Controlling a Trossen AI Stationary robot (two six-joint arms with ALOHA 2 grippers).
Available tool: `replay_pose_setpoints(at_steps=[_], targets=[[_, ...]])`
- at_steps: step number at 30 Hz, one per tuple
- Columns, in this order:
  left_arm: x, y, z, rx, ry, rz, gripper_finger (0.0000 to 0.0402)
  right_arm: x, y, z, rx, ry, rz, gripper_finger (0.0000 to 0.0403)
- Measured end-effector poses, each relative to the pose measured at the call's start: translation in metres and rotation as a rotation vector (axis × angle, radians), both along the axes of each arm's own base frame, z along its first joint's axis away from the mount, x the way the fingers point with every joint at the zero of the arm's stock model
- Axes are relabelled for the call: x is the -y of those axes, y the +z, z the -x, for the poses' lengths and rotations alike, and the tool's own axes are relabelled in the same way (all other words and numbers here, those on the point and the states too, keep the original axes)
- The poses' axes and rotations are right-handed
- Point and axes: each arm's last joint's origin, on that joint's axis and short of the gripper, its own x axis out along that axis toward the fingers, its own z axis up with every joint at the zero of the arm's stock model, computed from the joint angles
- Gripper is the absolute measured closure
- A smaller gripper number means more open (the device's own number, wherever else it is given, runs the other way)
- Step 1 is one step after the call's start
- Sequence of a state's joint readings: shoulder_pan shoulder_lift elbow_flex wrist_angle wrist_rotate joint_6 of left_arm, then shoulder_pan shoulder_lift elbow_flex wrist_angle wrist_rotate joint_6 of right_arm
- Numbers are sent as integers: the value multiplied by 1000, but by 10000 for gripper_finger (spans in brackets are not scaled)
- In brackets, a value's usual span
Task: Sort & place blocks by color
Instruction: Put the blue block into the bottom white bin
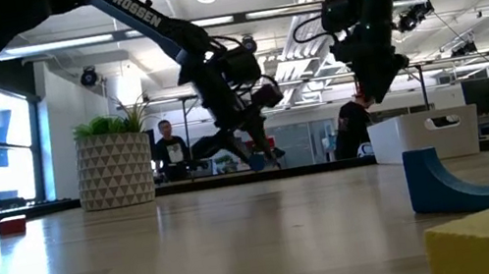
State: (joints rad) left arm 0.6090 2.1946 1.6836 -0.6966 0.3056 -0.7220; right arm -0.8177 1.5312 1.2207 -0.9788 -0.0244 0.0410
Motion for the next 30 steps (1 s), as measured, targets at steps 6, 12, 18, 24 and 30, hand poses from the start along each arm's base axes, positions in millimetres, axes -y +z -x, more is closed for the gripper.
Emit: replay_pose_setpoints(at_steps=[6,12,18,24,30], targets=[[-1,21,-12,92,-144,-73,307,-5,7,-8,199,-46,-188,220],[-1,46,-23,228,-354,-154,307,-23,8,-24,246,25,-270,219],[5,64,-33,356,-566,-234,307,-42,10,-45,281,130,-241,219],[6,68,-29,338,-706,-289,301,-55,15,-61,341,187,-209,219],[10,70,-26,323,-851,-333,303,-63,18,-73,399,245,-169,219]])
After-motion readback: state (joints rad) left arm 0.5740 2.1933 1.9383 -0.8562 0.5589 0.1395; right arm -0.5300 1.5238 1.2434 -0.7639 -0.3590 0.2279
